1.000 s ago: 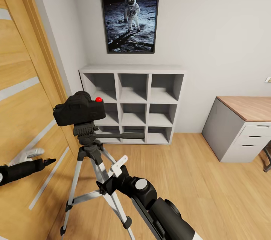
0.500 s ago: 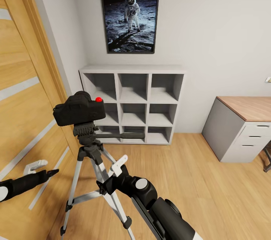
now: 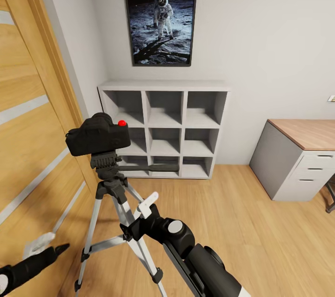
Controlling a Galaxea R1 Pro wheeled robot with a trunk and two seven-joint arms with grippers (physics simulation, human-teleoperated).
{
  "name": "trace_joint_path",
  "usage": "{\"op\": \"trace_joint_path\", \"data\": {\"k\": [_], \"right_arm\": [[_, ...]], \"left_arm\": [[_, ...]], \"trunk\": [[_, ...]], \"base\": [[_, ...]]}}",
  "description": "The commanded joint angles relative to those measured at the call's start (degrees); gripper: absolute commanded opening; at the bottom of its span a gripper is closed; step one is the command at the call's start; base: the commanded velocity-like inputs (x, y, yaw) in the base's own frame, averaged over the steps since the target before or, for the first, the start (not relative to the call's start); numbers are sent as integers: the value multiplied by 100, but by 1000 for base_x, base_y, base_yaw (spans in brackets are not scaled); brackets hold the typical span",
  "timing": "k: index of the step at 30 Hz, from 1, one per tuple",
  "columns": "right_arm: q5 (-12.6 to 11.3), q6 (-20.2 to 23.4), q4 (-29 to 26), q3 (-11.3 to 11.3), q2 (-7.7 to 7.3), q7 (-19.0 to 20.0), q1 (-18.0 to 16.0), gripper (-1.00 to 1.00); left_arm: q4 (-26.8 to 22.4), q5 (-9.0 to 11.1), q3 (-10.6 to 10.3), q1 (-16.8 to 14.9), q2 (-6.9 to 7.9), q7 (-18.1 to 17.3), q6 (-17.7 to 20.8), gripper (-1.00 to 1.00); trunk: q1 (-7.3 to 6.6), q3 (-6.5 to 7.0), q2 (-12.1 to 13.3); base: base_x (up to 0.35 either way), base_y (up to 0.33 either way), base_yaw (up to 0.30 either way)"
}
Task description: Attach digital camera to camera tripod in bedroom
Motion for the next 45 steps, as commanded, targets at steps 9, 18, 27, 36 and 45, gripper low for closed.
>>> {"op": "trace_joint_path", "data": {"k": [9, 18, 27, 36, 45], "right_arm": [[-43, 121, 20, -9, 0, 15, 12, 100], [-44, 364, 23, -17, 0, 19, 69, 100], [-38, 436, 18, 1, -4, 19, 80, 100], [-22, 450, -24, 10, -16, 15, 122, 100], [-17, 442, -38, 8, -15, 0, 141, 100]], "left_arm": [[849, 562, -40, 717, -710, -54, -303, 100], [1071, 623, -37, 853, -883, -67, -331, 100], [1116, 632, -37, 876, -914, -59, -335, 100], [1123, 631, -37, 880, -926, -4, -336, 100], [1175, 626, -35, 880, -969, 6, -336, 100]], "trunk": [[4, -12, -14], [4, -12, -14], [4, -12, -14], [4, -12, -14], [4, -12, -14]], "base": [[0, 0, 0], [0, 0, 0], [0, -1, 0], [-49, -133, 0], [-42, -94, 0]]}}
